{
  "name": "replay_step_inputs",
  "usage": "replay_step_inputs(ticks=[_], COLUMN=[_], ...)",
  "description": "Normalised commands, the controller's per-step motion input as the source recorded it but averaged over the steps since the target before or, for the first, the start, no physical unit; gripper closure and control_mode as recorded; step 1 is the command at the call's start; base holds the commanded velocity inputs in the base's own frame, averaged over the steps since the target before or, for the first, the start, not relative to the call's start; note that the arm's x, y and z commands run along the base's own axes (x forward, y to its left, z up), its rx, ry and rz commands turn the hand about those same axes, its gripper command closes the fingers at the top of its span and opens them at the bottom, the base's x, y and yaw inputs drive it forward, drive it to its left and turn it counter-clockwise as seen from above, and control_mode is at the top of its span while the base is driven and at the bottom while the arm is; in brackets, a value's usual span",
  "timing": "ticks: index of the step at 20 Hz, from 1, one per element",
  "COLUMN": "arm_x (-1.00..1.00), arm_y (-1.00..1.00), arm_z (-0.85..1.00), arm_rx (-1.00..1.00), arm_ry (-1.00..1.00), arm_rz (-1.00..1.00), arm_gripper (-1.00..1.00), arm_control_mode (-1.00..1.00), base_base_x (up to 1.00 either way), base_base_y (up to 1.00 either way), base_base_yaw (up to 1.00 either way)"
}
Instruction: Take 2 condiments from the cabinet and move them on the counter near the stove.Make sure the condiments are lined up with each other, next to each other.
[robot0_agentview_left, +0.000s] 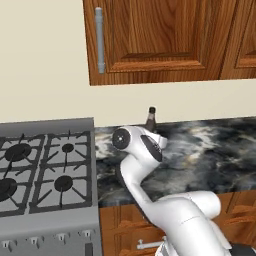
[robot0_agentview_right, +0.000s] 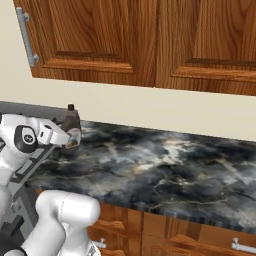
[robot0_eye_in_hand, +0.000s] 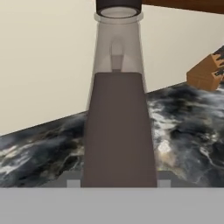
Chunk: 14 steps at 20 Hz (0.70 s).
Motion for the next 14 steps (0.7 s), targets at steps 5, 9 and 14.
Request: replay_step_inputs(ticks=[5, 9, 14], arm_x=[0.99, 0.85, 0.62], arm_y=[0.18, 0.00, 0.01], arm_z=[-0.34, -0.36, -0.42], arm_rx=[-0.08, -0.09, -0.07], arm_ry=[0.01, 0.07, 0.16], arm_rz=[-0.15, -0.13, -0.12], arm_gripper=[1.00, 1.00, 1.00], arm_control_mode=[-1.00, -1.00, -1.00], base_base_x=[0.00, 0.00, 0.00], base_base_y=[0.00, 0.00, 0.00], base_base_yaw=[0.00, 0.00, 0.00])
